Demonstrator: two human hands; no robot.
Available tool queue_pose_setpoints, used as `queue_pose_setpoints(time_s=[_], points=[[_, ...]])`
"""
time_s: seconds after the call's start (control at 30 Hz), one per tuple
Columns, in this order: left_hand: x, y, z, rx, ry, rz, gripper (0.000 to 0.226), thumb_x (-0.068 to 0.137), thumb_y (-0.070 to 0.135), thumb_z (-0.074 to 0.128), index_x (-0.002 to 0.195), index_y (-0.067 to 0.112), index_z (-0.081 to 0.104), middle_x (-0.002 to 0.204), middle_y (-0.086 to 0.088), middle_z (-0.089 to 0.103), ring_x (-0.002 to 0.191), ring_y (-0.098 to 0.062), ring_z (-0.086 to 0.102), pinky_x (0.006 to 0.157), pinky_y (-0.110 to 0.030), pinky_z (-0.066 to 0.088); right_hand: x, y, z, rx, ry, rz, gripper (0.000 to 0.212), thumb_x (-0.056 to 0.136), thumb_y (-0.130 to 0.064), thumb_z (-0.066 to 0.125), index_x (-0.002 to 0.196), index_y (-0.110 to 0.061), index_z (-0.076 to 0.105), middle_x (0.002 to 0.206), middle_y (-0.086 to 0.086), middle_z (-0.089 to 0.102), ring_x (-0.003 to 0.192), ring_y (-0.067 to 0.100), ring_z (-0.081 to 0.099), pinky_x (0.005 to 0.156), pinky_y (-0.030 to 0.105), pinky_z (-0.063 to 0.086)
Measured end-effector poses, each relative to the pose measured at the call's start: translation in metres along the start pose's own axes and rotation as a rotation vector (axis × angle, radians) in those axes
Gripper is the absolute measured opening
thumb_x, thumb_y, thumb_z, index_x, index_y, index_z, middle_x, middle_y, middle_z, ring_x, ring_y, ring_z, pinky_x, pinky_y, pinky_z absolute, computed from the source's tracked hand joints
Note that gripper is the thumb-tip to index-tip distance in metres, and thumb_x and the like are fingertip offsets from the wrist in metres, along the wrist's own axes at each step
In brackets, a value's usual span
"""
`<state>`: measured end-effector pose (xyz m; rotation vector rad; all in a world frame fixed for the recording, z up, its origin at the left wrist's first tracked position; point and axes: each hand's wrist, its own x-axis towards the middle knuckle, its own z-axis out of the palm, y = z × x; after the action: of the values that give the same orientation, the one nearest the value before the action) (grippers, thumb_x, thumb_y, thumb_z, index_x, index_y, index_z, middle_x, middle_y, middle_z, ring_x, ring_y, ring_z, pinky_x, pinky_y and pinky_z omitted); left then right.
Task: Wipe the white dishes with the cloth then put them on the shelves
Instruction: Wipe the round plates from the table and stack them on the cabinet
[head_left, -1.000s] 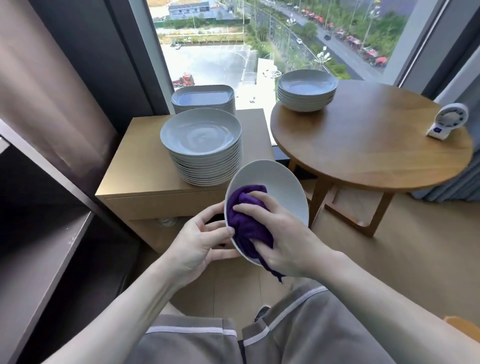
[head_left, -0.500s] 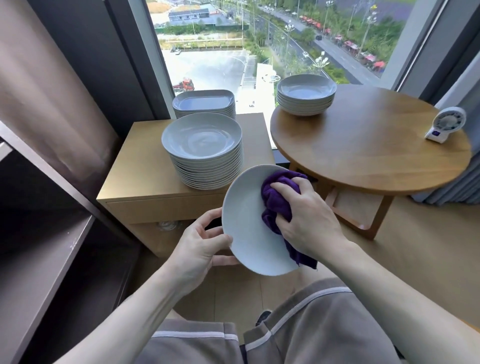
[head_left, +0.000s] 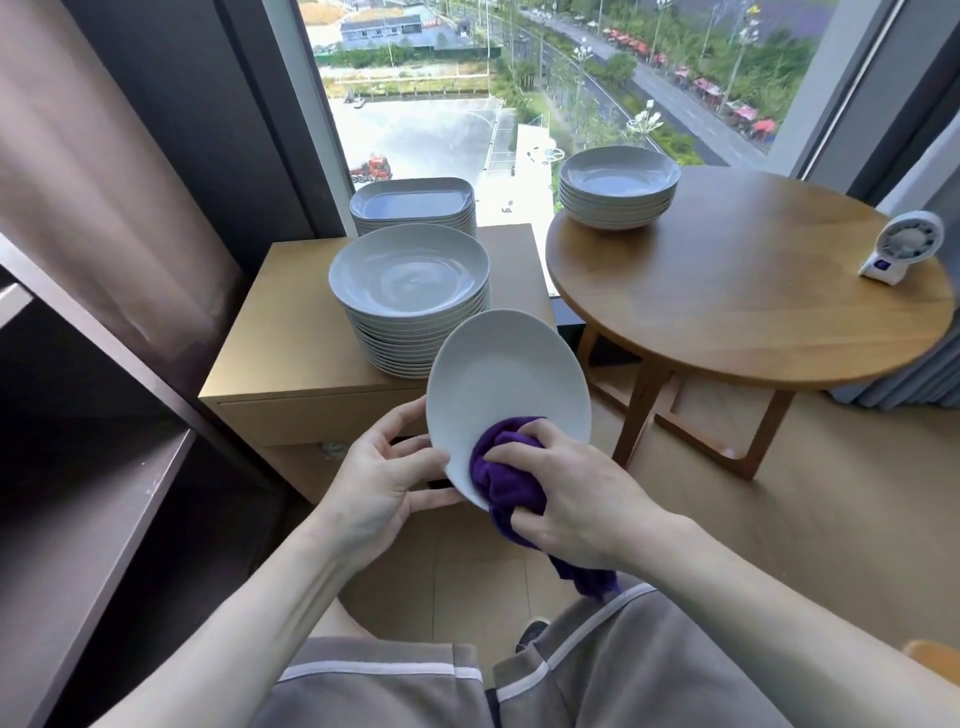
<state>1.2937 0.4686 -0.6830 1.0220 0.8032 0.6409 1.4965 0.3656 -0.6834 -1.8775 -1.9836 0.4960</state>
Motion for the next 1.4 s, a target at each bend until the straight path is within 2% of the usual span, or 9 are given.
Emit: queue_pose_setpoints(time_s=[0.17,0.27,0.43,0.57,0.7,0.83,1.0,1.23,1.4], points=[[0.0,-0.006,0.007,-0.022,-0.08,-0.044,0.058,0.082,0.005,0.076,0.138,0.018,0.063,0.121,-0.024,0.073,0.1,-0.037,0.075,0.079,-0.049,0.063,0.003,-0.001,-0.012,0.086,0.053,-0.132,0.057,0.087,-0.043,0.062,0.142,-0.041,0.047,0.146,-0.01,0.041,0.126,0.017,0.048,0.099,0.031,0.05],[-0.002,-0.011,0.014,0.021,-0.14,-0.078,0.055,0.085,0.006,0.075,0.137,0.02,0.064,0.121,-0.024,0.072,0.101,-0.035,0.074,0.08,-0.049,0.063,0.005,0.004,-0.019,0.113,0.145,-0.141,0.057,0.085,-0.041,0.06,0.141,-0.036,0.052,0.147,-0.008,0.041,0.128,0.017,0.046,0.1,0.028,0.046],[-0.004,-0.013,0.018,0.066,-0.139,-0.092,0.06,0.08,0.011,0.08,0.137,0.022,0.063,0.121,-0.02,0.074,0.098,-0.03,0.073,0.078,-0.048,0.063,0.012,0.02,-0.025,0.02,0.31,0.051,0.06,0.087,-0.034,0.067,0.144,-0.034,0.05,0.146,-0.003,0.041,0.127,0.021,0.045,0.097,0.03,0.043],[-0.003,-0.011,0.014,0.065,-0.1,-0.081,0.063,0.078,0.01,0.079,0.137,0.021,0.06,0.119,-0.018,0.075,0.1,-0.033,0.074,0.076,-0.047,0.063,0.012,0.031,-0.025,-0.018,0.296,0.181,0.058,0.089,-0.037,0.065,0.144,-0.034,0.048,0.143,0.0,0.042,0.12,0.027,0.05,0.086,0.029,0.043],[-0.001,-0.009,0.007,0.049,-0.085,-0.073,0.06,0.081,0.01,0.078,0.137,0.024,0.061,0.122,-0.018,0.075,0.101,-0.032,0.075,0.076,-0.047,0.063,0.012,0.033,-0.024,-0.032,0.267,0.249,0.057,0.088,-0.037,0.063,0.144,-0.034,0.048,0.141,0.002,0.043,0.115,0.03,0.055,0.089,0.036,0.049],[0.002,-0.003,-0.001,0.025,-0.051,-0.064,0.061,0.079,0.008,0.077,0.135,0.026,0.064,0.123,-0.016,0.075,0.102,-0.031,0.076,0.077,-0.048,0.063,0.012,0.032,-0.02,-0.028,0.235,0.268,0.057,0.088,-0.039,0.064,0.143,-0.036,0.049,0.141,-0.001,0.045,0.114,0.029,0.056,0.086,0.033,0.047],[0.006,0.005,-0.01,-0.042,-0.01,-0.017,0.06,0.08,0.003,0.075,0.134,0.026,0.064,0.121,-0.019,0.075,0.102,-0.034,0.076,0.075,-0.048,0.064,0.007,0.02,-0.01,-0.04,0.174,0.207,0.058,0.088,-0.039,0.065,0.143,-0.035,0.047,0.14,-0.002,0.045,0.116,0.024,0.055,0.09,0.033,0.052],[0.004,-0.001,-0.003,-0.043,-0.049,-0.02,0.058,0.081,0.002,0.077,0.135,0.021,0.066,0.123,-0.025,0.072,0.105,-0.039,0.075,0.076,-0.049,0.063,0.0,-0.005,0.004,-0.037,0.057,-0.04,0.061,0.089,-0.041,0.066,0.146,-0.039,0.043,0.148,-0.007,0.039,0.125,0.02,0.05,0.096,0.029,0.049],[0.001,-0.011,0.011,-0.023,-0.133,-0.083,0.056,0.084,0.002,0.075,0.137,0.018,0.065,0.123,-0.027,0.071,0.106,-0.037,0.074,0.078,-0.049,0.063,0.004,-0.004,-0.009,0.034,0.148,-0.117,0.059,0.086,-0.035,0.068,0.143,-0.032,0.051,0.147,-0.003,0.042,0.126,0.02,0.048,0.094,0.022,0.039]])
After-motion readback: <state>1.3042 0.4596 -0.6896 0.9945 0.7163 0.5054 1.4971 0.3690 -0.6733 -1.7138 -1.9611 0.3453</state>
